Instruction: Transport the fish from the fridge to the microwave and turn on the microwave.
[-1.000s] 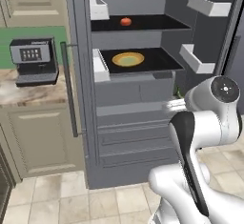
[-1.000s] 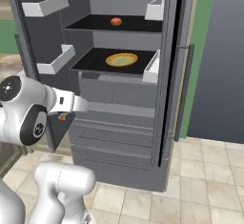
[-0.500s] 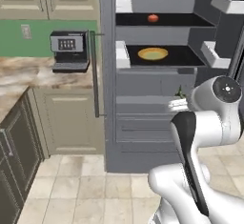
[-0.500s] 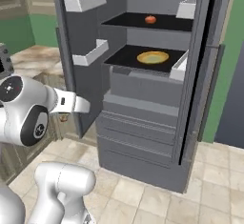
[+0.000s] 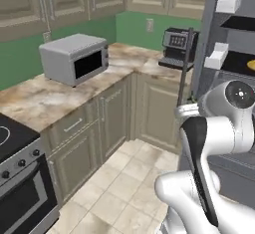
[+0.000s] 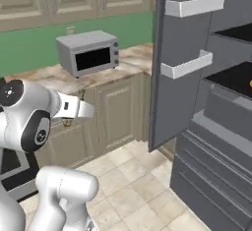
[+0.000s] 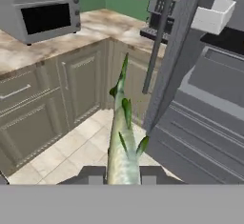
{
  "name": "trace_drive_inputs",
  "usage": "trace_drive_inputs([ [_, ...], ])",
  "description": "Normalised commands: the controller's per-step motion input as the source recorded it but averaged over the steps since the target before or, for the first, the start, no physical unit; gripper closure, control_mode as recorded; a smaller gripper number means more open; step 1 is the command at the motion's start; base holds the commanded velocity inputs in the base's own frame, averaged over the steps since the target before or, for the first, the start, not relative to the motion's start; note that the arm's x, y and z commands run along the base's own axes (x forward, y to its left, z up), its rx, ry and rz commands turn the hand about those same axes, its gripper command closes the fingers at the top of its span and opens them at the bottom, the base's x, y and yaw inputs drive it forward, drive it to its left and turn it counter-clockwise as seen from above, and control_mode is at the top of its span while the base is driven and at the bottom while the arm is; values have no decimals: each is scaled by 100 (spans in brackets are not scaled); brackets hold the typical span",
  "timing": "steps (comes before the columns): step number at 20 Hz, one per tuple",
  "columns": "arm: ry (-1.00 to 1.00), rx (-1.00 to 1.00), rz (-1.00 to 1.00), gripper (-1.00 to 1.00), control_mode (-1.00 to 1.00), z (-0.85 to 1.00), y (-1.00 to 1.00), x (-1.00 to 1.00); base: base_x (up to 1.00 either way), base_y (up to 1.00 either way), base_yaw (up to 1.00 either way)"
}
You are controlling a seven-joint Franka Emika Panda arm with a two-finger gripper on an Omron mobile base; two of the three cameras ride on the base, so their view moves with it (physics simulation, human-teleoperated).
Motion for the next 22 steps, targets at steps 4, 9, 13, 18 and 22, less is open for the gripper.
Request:
trace_drive_inputs([
  [4,0,0,0,100,100,0,0,0,-10,3,98],
  [9,0,0,0,100,100,0,0,0,-1,3,95],
  [13,0,0,0,100,100,0,0,0,2,2,88],
  [18,0,0,0,100,100,0,0,0,30,-1,54],
  [22,0,0,0,100,100,0,0,0,53,0,23],
])
